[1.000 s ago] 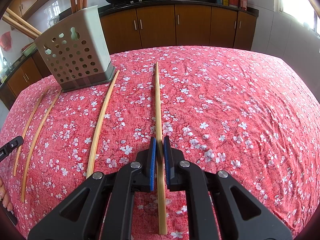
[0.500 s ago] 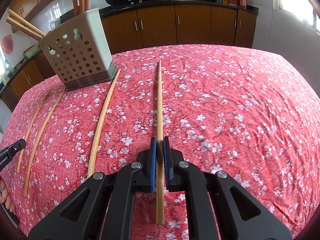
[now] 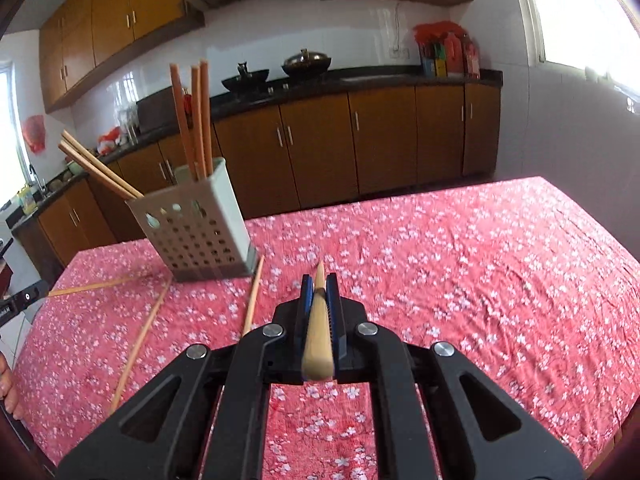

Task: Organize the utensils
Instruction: 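Lift the chopstick upright with the right gripper over the holder while the left gripper lifts its own, then insert the chopstick into the holder and open the right gripper while the left gripper releases its own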

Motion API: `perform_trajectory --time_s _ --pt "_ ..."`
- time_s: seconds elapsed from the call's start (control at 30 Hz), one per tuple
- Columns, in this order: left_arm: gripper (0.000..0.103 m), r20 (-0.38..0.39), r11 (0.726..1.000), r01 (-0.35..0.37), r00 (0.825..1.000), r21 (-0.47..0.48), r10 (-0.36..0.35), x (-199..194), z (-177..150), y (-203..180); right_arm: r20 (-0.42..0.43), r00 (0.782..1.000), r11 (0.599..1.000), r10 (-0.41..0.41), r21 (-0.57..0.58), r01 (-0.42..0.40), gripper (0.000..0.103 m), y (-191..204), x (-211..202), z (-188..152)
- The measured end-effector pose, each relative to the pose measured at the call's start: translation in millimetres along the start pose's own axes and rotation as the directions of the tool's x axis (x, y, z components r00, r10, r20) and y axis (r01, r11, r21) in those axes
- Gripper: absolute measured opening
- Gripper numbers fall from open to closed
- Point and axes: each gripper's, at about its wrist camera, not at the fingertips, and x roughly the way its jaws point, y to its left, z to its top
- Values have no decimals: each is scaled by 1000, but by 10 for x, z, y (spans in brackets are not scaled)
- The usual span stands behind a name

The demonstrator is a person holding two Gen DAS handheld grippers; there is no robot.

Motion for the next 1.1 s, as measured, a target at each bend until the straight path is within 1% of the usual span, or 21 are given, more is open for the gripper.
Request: perform_trajectory --time_s 0.1,0.27,0.37,0.5,0.67,0.8,0.83,0.97,1.0,1.03,1.1 --pt "8 38 1000 9 999 7 -9 -97 128 -50 20 1000 1000 6 -7 -6 8 33 -43 53" --pt "8 67 999 29 997 36 -31 -199 297 -125 49 999 1000 19 -8 -19 7 72 -66 146" --pt "7 91 996 60 994 59 -66 -334 424 -176 77 996 999 50 -11 -50 7 134 -126 274" --pt "7 133 990 114 983 84 -125 -528 631 -274 125 983 991 133 -11 -132 7 260 -296 527" --pt "7 207 981 154 963 116 -175 -728 881 -513 199 953 973 229 -33 -227 7 452 -522 836" --pt "7 288 981 162 939 103 -185 -788 1073 -665 279 923 964 266 -51 -262 7 606 -626 1052" --pt "7 315 982 167 930 91 -187 -789 1140 -704 308 912 962 270 -56 -265 7 660 -640 1117" --pt "7 396 986 158 903 48 -164 -764 1356 -815 388 888 969 247 -77 -235 7 794 -602 1257" --pt "7 419 987 155 895 34 -155 -731 1413 -838 400 884 970 241 -78 -229 7 803 -573 1281" --pt "7 431 988 151 890 27 -148 -710 1439 -852 408 882 971 237 -78 -225 7 811 -545 1296" --pt "7 452 991 135 883 12 -126 -598 1491 -892 411 885 976 218 -82 -202 7 855 -409 1339"
